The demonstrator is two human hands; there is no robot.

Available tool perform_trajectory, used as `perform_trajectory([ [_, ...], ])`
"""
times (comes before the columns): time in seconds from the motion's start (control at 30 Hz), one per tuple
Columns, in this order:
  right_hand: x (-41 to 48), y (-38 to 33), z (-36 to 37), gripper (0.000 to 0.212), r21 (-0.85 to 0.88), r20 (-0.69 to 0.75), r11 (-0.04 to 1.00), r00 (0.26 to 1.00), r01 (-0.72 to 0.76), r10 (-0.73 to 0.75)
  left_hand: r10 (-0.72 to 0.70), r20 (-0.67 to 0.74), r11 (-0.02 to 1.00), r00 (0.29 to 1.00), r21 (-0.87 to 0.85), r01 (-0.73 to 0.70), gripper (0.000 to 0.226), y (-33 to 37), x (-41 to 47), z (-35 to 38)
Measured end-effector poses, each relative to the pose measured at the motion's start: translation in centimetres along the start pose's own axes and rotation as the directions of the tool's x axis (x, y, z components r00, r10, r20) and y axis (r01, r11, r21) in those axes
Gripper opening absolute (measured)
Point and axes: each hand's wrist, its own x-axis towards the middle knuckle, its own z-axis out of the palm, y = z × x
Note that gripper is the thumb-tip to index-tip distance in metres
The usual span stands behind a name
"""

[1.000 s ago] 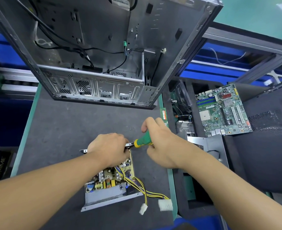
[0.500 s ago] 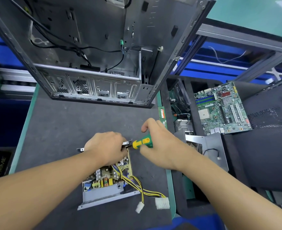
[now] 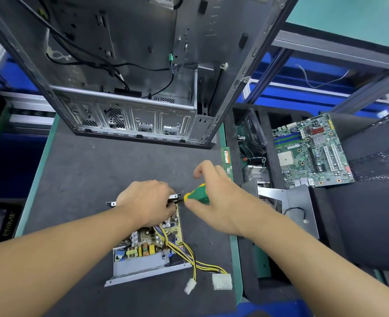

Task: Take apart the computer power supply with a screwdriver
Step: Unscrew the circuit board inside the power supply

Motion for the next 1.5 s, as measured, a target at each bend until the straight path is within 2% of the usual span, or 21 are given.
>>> perform_trajectory([
  [0.07, 0.1, -0.1, 0.1, 0.039, -0.096, -0.045, 0.993, 0.997, -0.069, 0.065, -0.012, -0.004, 1.000, 1.000, -0.014, 0.012, 0.039, 0.0, -0.1, 0.0],
  [0.13, 0.1, -0.2, 0.0, 0.036, -0.186, -0.044, 0.981, 0.998, -0.056, 0.049, -0.003, -0.011, 1.000, 1.000, -0.022, 0.003, 0.043, -0.1, -0.1, 0.1],
  [0.23, 0.2, -0.4, -0.4, 0.016, -0.141, -0.009, 0.989, 0.999, 0.048, -0.049, 0.003, -0.014, 1.000, 1.000, -0.017, -0.003, 0.040, -0.1, 0.0, 0.1],
  [0.37, 0.7, -0.2, -1.2, 0.030, -0.063, 0.093, 0.998, 0.996, -0.009, 0.014, 0.004, -0.010, 1.000, 1.000, -0.003, -0.004, 0.037, -0.2, 0.0, 0.1],
  [0.43, 0.7, -0.1, -1.3, 0.029, -0.089, 0.055, 0.995, 0.997, -0.048, 0.053, -0.006, -0.007, 1.000, 1.000, -0.009, 0.006, 0.039, -0.1, 0.0, 0.1],
  [0.5, 0.7, 0.1, -1.2, 0.036, -0.169, -0.013, 0.981, 0.995, -0.099, 0.098, -0.010, 0.001, 1.000, 1.000, -0.011, 0.010, 0.041, -0.1, 0.0, 0.1],
  [0.6, 0.6, 0.3, -1.0, 0.032, -0.305, -0.076, 0.951, 0.997, -0.039, 0.016, -0.005, -0.001, 1.000, 1.000, -0.007, 0.005, 0.039, -0.2, 0.1, 0.2],
  [0.67, 0.6, 0.3, -1.2, 0.015, -0.238, -0.041, 0.971, 0.999, 0.024, -0.035, 0.001, -0.004, 1.000, 1.000, 0.000, -0.001, 0.037, -0.2, 0.1, 0.1],
  [0.77, 0.7, 0.1, -1.4, 0.035, -0.071, 0.112, 0.997, 0.994, 0.018, -0.009, 0.002, 0.000, 1.000, 1.000, 0.007, -0.002, 0.038, -0.1, 0.0, 0.0],
  [0.87, 0.6, -0.1, -0.8, 0.035, -0.095, 0.041, 0.995, 0.999, -0.030, 0.034, -0.008, -0.003, 1.000, 1.000, -0.004, 0.008, 0.038, -0.1, 0.0, -0.1],
  [0.93, 0.6, -0.2, -0.4, 0.038, -0.233, -0.059, 0.970, 0.996, -0.074, 0.061, -0.010, -0.001, 1.000, 1.000, -0.014, 0.010, 0.038, -0.1, -0.1, -0.1],
  [1.0, 0.6, -0.1, -0.3, 0.031, -0.351, -0.116, 0.936, 0.993, -0.029, -0.013, -0.004, 0.003, 1.000, 1.000, -0.002, 0.004, 0.039, -0.1, -0.1, 0.0],
  [1.07, 0.7, -0.1, -0.7, 0.018, -0.294, -0.078, 0.956, 0.996, 0.014, -0.039, -0.012, 0.007, 1.000, 1.000, 0.013, 0.012, 0.041, -0.1, 0.0, 0.1],
  [1.17, 0.9, 0.3, -1.2, 0.041, -0.146, 0.059, 0.989, 0.998, 0.001, 0.008, -0.018, 0.009, 1.000, 1.000, 0.012, 0.018, 0.041, -0.1, 0.1, 0.0],
  [1.23, 0.8, 0.5, -1.1, 0.045, -0.124, 0.037, 0.992, 0.999, -0.022, 0.027, -0.012, 0.012, 1.000, 1.000, 0.010, 0.012, 0.040, 0.0, 0.1, 0.0],
  [1.3, 0.8, 0.6, -0.6, 0.048, -0.199, -0.045, 0.977, 0.997, -0.076, 0.069, -0.015, 0.008, 1.000, 1.000, 0.004, 0.015, 0.039, -0.1, 0.0, 0.0],
  [1.37, 0.8, 0.5, -0.2, 0.041, -0.338, -0.155, 0.935, 0.986, -0.104, 0.054, -0.012, 0.001, 1.000, 1.000, 0.008, 0.012, 0.038, -0.1, -0.1, 0.1],
  [1.43, 0.7, 0.4, -0.1, 0.028, -0.409, -0.211, 0.911, 0.977, -0.052, -0.039, -0.008, -0.003, 1.000, 1.000, 0.018, 0.008, 0.037, -0.1, 0.0, 0.0],
  [1.47, 0.7, 0.3, -0.3, 0.018, -0.375, -0.181, 0.927, 0.982, -0.011, -0.062, -0.008, -0.001, 1.000, 1.000, 0.019, 0.008, 0.037, -0.1, 0.0, 0.1],
  [1.5, 0.8, 0.3, -0.6, 0.019, -0.322, -0.107, 0.946, 0.992, 0.028, -0.066, -0.011, 0.001, 1.000, 1.000, 0.018, 0.011, 0.036, -0.1, 0.0, 0.0],
])
